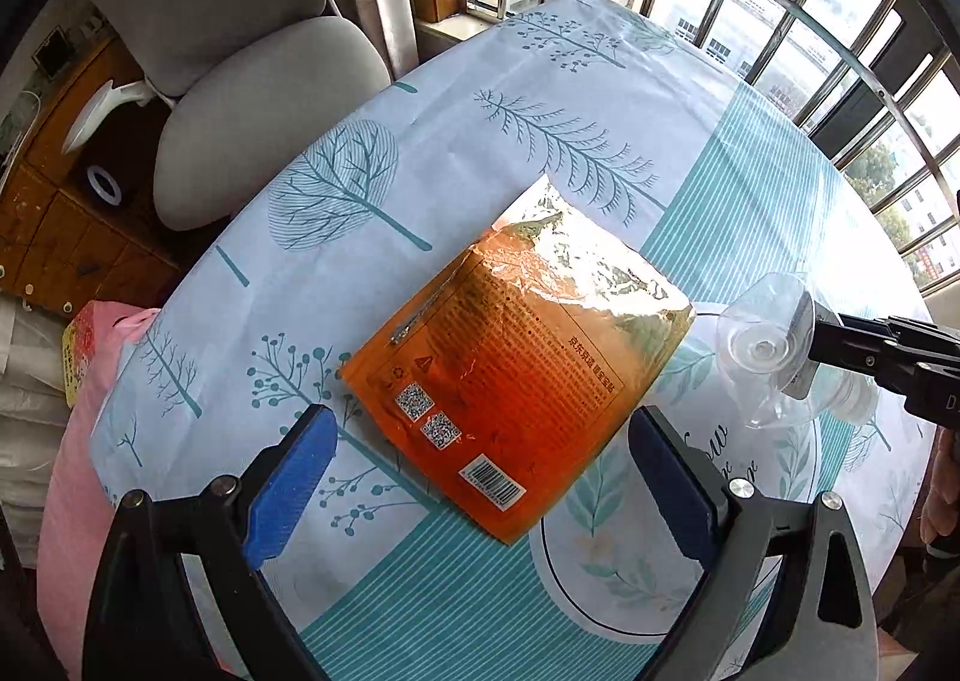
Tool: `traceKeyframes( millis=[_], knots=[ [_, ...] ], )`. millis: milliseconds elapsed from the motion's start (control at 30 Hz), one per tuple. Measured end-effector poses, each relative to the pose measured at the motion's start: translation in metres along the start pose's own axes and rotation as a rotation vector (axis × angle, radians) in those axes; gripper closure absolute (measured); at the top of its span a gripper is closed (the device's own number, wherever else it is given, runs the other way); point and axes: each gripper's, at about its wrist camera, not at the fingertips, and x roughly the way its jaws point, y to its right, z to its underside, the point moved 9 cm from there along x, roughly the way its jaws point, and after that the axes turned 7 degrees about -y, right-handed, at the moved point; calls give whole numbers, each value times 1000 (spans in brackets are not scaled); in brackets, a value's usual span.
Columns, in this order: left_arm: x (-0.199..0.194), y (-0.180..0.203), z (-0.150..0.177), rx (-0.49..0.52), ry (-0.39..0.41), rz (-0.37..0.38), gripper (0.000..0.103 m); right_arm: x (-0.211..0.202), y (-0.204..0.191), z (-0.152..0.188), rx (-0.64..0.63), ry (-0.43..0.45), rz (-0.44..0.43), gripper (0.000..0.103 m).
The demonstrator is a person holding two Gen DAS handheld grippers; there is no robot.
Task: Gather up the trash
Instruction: 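Grasp the clear plastic bottle with the right tool while the left tool grasps the orange foil bag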
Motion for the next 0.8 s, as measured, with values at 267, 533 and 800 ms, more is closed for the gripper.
traceKeyframes(
  millis=[267, 533, 800],
  knots=[
    [32, 5, -31, 120, -66, -13, 6, 5, 16, -10, 79, 37, -17, 77],
    [59, 11, -36, 168, -154, 59, 6, 14, 17, 2, 88, 17, -31, 77],
    [64, 36, -15, 269, -138, 39, 12, 16, 20, 3, 96, 15, -46, 77]
  ],
)
